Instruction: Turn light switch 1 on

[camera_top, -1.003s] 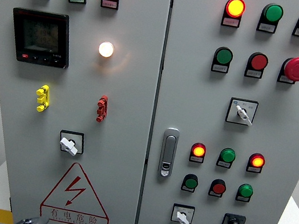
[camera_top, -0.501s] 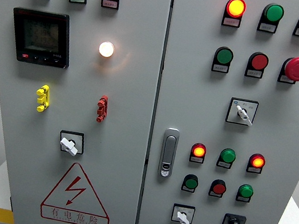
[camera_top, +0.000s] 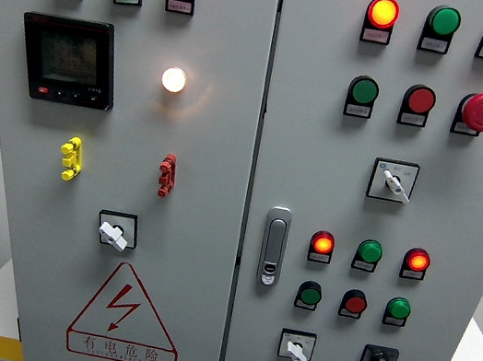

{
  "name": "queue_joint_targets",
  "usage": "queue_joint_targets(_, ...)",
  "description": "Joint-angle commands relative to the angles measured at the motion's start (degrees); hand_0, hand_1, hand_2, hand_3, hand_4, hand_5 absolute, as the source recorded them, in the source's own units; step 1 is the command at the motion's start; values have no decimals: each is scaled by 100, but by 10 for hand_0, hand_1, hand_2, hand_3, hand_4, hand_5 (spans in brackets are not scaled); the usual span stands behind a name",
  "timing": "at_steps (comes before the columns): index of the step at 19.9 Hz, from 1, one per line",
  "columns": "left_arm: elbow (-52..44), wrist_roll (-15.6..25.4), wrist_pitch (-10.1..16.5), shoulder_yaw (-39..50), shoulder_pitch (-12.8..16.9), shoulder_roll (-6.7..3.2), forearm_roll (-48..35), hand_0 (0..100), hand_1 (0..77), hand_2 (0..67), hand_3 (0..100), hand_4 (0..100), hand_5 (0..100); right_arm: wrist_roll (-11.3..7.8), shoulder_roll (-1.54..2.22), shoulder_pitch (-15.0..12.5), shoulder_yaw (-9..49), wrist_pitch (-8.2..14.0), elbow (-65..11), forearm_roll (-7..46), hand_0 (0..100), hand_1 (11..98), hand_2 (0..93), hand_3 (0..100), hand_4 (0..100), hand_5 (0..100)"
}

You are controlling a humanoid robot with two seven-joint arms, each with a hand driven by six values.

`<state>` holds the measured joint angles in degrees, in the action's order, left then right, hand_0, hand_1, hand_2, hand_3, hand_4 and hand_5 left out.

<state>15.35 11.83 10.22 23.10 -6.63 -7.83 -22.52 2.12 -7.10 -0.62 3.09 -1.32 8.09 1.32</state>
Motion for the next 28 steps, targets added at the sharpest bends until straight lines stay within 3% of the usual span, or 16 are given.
queue_joint_targets(1,-497,30,391,-744,-5,289,615,0,178,193,172,352,431,-1,-2,0,7,9,0,0,0,193,0,198,194,104)
queue_joint_targets(4,-892,-224,525,-859,38,483,881,0,143,109,54,123,254,-1,6,0,7,1,0,0,0,198,0,198,194,105)
queue_joint_targets(5,-1007,-425,525,-860,91,580,881,0,133,99,48,107,239,-1,-2,0,-1,0,0,0,0,198,0,198,194,105)
queue_joint_targets(6,-1069,-558,525,-860,143,607,881,0,101,67,15,26,179,-1,-2,0,-1,9,0,0,0,198,0,198,194,105)
queue_joint_targets(9,-1104,-647,516,-921,240,616,802,0,0,0,0,0,35,-1,-2,0,-1,0,0,0,0,202,0,198,194,105)
queue_joint_targets(10,-1104,-656,516,-1104,276,616,802,0,0,0,0,0,0,-1,6,0,-1,0,0,0,0,202,0,198,194,105)
queue_joint_targets(13,-1139,-717,437,-1650,372,703,881,0,0,0,0,0,0,-1,6,0,-1,0,0,0,0,196,0,198,194,105)
queue_joint_targets(19,-1148,-840,428,-1686,513,835,881,0,0,0,0,0,0,-1,-2,0,8,0,0,0,0,197,0,198,194,105)
queue_joint_targets(28,-1184,-858,428,-1677,531,844,881,0,0,0,0,0,0,-1,-2,0,-1,0,0,0,0,200,0,197,194,105)
